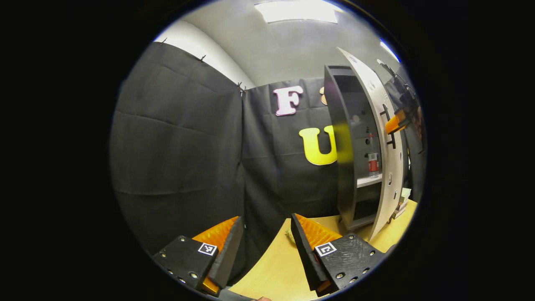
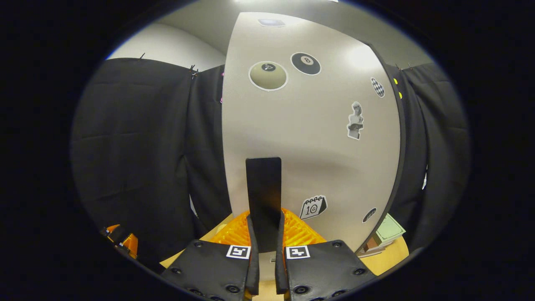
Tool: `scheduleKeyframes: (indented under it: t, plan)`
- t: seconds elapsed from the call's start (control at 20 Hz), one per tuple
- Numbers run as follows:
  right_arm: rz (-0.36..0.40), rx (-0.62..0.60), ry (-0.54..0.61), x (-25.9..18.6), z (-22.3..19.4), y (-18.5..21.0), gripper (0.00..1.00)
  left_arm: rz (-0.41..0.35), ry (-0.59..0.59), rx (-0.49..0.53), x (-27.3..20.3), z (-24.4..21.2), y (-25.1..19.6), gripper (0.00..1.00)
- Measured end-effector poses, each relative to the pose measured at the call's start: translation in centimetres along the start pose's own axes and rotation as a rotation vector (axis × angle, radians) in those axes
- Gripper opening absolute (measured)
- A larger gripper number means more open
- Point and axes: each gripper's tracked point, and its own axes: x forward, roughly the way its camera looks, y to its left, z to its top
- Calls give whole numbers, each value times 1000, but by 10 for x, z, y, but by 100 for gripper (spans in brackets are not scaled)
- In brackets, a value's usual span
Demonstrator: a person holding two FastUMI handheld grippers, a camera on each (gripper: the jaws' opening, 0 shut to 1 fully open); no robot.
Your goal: Open the cabinet door with the right hand, grasp the bottle in the cabinet with the left hand and place it on the coaster, then close the cabinet door with the right hand.
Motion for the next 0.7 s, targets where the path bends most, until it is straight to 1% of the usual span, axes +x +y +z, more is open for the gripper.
scheduleKeyframes:
  t: [0.05,0.3,0.35,0.45,0.5,0.55,0.7]
  plan:
    - [2,2,1,-2,-1,-1,17,-13,-1,-3,3,1,-7,67]
    - [15,1,1,-10,-2,-7,17,-70,-10,-7,13,4,-40,67]
    - [23,0,2,-10,-3,-8,17,-79,-11,-8,13,6,-47,65]
    - [42,-2,-2,-13,-3,-10,17,-107,-7,-15,17,7,-73,65]
    - [48,-1,-2,-16,-3,-12,17,-122,-6,-18,16,8,-86,67]
    - [54,-6,1,-17,-4,-14,17,-136,-8,-17,15,11,-99,67]
    - [70,-4,13,-23,-5,-20,17,-182,-15,-12,5,21,-139,67]
